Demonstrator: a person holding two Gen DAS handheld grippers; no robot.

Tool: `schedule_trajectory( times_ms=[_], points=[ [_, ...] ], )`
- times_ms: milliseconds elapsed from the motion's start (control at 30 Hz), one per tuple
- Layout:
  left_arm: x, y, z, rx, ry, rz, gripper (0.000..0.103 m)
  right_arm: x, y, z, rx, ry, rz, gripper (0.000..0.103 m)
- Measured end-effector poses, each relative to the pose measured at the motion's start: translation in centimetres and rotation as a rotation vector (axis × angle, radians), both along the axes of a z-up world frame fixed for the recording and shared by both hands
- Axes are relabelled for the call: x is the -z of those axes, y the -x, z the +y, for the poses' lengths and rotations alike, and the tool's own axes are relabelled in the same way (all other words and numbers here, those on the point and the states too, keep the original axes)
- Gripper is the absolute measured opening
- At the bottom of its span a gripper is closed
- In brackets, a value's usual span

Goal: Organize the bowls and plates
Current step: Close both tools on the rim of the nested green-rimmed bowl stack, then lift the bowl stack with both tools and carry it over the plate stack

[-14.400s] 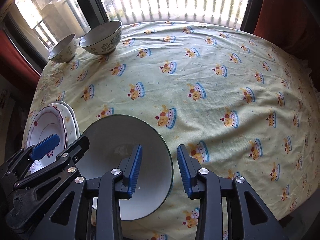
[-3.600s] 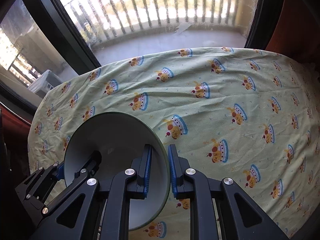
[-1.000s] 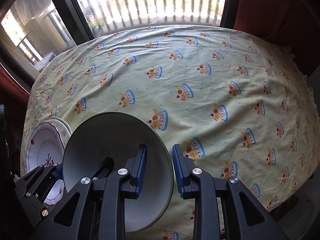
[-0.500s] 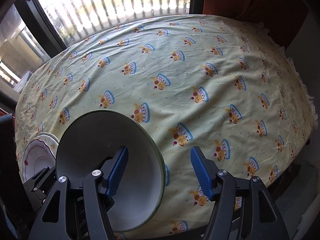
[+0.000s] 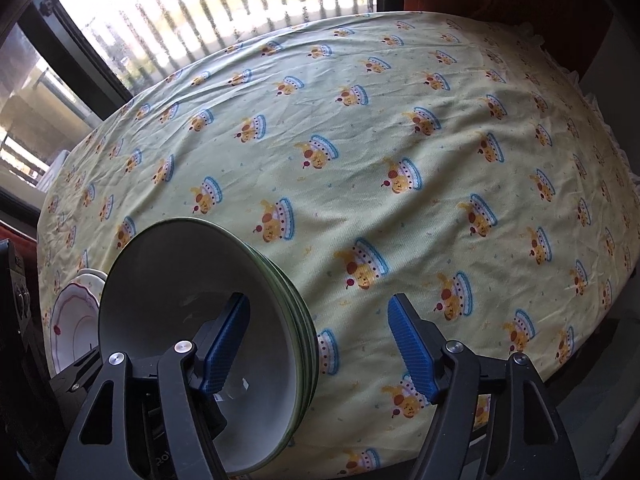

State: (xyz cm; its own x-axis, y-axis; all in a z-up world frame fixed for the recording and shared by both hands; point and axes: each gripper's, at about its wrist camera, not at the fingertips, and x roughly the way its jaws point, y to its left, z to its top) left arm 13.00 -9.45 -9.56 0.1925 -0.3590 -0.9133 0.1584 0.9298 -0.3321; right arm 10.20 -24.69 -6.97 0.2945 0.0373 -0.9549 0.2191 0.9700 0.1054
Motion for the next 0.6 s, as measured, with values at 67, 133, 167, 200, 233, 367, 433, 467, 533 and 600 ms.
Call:
schedule_trajectory(
  times_ms=[67, 133, 167, 200, 233, 367, 433, 467, 533, 600],
  points=[
    [-0.1, 0.1, -0.1, -0.020, -0.015, -0.001, 0.063, 0.4, -0.4, -0.3, -0.024, -0.026, -0.003, 0.075],
    [-0.1, 0.2, -0.1, -0.034, -0.027, -0.006, 0.064, 0.8, -0.7, -0.5, -0.050, -0.044, -0.006, 0.075],
    [-0.2, 0.2, -0.2, -0.041, -0.033, -0.007, 0.064, 0.9, -0.7, -0.6, -0.060, -0.050, -0.011, 0.075],
    [-0.2, 0.3, -0.2, -0.049, -0.038, -0.007, 0.064, 1.1, -0.8, -0.8, -0.067, -0.063, -0.016, 0.075],
    [-0.2, 0.3, -0.3, -0.060, -0.045, -0.008, 0.064, 1.3, -0.8, -1.0, -0.070, -0.085, -0.017, 0.074],
    [-0.4, 0.8, -0.6, -0.104, -0.075, -0.023, 0.065, 1.8, -1.0, -1.7, -0.083, -0.157, -0.009, 0.073],
    [-0.5, 1.0, -0.7, -0.124, -0.086, -0.031, 0.064, 1.9, -1.0, -1.8, -0.101, -0.183, -0.008, 0.068],
    [-0.5, 1.1, -0.7, -0.134, -0.089, -0.032, 0.064, 1.9, -1.1, -1.7, -0.117, -0.199, -0.011, 0.061],
    [-0.5, 1.2, -0.8, -0.153, -0.094, -0.031, 0.064, 1.8, -1.1, -1.5, -0.148, -0.223, -0.014, 0.053],
    [-0.7, 1.4, -0.9, -0.170, -0.108, -0.032, 0.063, 1.7, -1.2, -1.3, -0.157, -0.241, -0.011, 0.040]
  ],
)
